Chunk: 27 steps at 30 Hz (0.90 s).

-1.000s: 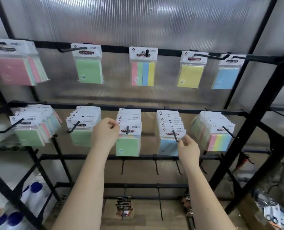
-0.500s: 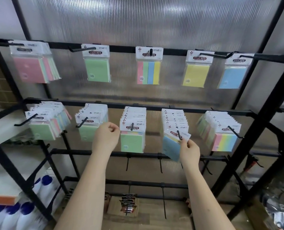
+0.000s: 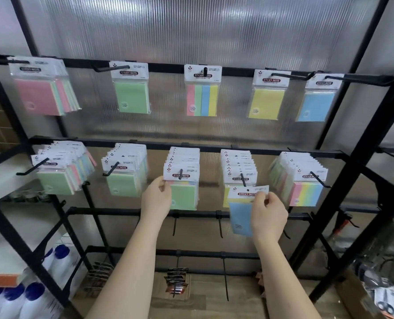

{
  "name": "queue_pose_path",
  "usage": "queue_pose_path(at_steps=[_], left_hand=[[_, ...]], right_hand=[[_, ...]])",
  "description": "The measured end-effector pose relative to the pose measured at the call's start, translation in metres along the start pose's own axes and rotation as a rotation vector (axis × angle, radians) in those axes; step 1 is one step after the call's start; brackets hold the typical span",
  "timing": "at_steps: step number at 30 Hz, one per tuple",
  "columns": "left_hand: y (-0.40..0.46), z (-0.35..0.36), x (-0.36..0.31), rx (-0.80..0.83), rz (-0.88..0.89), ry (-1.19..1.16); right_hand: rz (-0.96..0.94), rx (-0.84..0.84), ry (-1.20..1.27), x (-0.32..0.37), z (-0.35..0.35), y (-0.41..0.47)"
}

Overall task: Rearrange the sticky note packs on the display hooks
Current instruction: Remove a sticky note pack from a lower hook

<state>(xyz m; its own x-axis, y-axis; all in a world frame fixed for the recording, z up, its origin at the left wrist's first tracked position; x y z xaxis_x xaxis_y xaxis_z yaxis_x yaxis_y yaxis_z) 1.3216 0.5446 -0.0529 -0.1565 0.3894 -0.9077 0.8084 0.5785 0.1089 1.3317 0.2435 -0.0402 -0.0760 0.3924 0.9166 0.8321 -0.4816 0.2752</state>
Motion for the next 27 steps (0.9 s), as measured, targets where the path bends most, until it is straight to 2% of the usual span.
queue_pose_path(at_steps=[6,9,11,15,18,22,27], left_hand=[[-0.009,0.001,0.006,-0.135,-0.007,-0.101],[-0.011,0.007,0.01,-0.141,-0.034,-0.175],[-0.012,0.014,0.014,-0.104,-0.074,-0.246],[-0.016,0.038,0.014,0.097,-0.111,-0.378],[-0.019,0.045,0.012,0.129,-0.116,-0.415],[-0.021,0.037,0.008,0.055,-0.107,-0.418],[-0.032,0.018,-0.004,-0.119,-0.035,-0.342]], right_hand=[[-0.03,-0.069,0.1,0.016,-0.014,0.003],[-0.045,-0.099,0.125,0.022,-0.02,0.004],[-0.052,-0.106,0.134,0.025,-0.023,0.004],[-0.057,-0.102,0.154,0.025,-0.026,0.005],[-0.058,-0.109,0.176,0.024,-0.03,0.006],[-0.092,-0.12,0.212,0.028,-0.036,0.008],[-0.128,-0.096,0.266,0.031,-0.044,0.015]])
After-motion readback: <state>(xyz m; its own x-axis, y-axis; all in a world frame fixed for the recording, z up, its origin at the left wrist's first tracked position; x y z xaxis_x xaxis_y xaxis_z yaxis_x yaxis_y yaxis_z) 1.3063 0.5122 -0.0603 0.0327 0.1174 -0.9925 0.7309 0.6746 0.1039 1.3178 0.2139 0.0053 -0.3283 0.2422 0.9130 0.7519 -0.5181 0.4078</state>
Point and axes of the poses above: each hand's wrist, its own y-axis towards the middle knuckle, its own z-axis out of the palm, x = y × z, the point moved 8 cm from there along y, towards the middle knuckle, and after that the axes turned 2 degrees about -z, right-handed, at the moved point
